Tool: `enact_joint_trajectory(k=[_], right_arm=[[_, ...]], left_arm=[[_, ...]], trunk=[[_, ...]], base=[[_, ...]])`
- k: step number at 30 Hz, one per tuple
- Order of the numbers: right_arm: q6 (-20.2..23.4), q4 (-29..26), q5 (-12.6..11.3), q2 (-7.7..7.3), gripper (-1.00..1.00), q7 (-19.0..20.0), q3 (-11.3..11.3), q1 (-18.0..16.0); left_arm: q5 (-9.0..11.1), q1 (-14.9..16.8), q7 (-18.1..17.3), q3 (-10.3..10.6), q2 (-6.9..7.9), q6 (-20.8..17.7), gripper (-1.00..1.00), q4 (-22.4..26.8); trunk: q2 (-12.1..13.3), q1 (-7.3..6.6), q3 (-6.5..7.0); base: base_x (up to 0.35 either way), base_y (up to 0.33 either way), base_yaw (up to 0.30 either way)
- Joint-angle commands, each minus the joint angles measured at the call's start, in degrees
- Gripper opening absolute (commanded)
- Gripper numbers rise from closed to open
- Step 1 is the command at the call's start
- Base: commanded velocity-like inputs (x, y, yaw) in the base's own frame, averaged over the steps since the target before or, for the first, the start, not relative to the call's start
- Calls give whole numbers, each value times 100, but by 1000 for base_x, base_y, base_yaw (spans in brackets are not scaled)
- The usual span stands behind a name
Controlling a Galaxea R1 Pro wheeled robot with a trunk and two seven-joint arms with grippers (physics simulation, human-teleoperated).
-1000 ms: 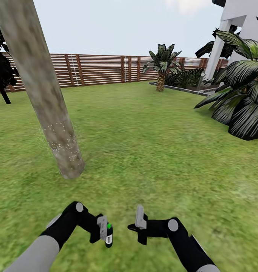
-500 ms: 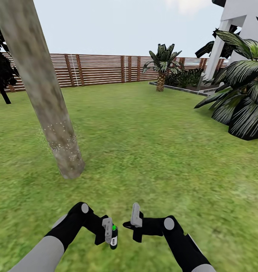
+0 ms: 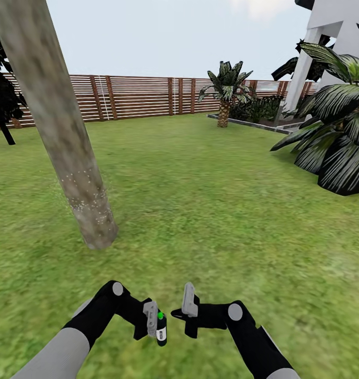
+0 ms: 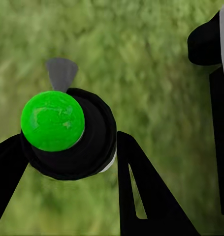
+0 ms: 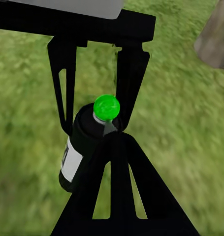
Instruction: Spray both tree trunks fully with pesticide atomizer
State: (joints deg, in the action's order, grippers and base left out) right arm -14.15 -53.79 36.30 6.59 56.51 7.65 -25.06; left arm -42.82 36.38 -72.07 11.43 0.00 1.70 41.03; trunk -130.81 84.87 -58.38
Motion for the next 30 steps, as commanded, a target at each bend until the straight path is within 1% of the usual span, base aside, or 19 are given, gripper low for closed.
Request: enact_joint_trajectory(k=[1, 3, 6, 9, 12, 19, 23, 30], right_arm=[[0, 0, 2, 0, -100, 0, 0, 1], [0, 0, 7, 0, -100, 0, 0, -1], [0, 1, 9, 0, -100, 0, 0, 0], [0, 1, 12, 0, -100, 0, 0, 1], [0, 1, 13, 0, -100, 0, 0, 1], [0, 1, 18, 0, -100, -1, 0, -1], [0, 1, 18, 0, -100, 0, 0, -2], [0, 1, 18, 0, -100, 0, 0, -1]], left_arm=[[70, 0, 0, 9, 0, 7, -100, -3], [123, 1, -2, 15, 0, 14, -100, -6], [139, 1, -19, 22, 0, 23, -100, -7], [142, 1, -174, 24, 0, 23, -100, 0], [152, 1, -219, 21, 0, 27, -100, 2], [258, 1, -229, 25, -62, 32, -100, 9], [265, 1, -229, 26, -105, 32, -100, 11], [265, 4, -229, 34, -114, 32, -100, 19]], trunk=[[0, 0, 0], [0, 0, 0], [0, 0, 0], [0, 0, 0], [0, 0, 0], [0, 0, 0], [0, 0, 0], [0, 0, 0]], base=[[0, 0, 0], [0, 0, 0], [0, 0, 0], [0, 0, 0], [0, 0, 0], [0, 0, 0], [0, 0, 0], [0, 0, 0]])
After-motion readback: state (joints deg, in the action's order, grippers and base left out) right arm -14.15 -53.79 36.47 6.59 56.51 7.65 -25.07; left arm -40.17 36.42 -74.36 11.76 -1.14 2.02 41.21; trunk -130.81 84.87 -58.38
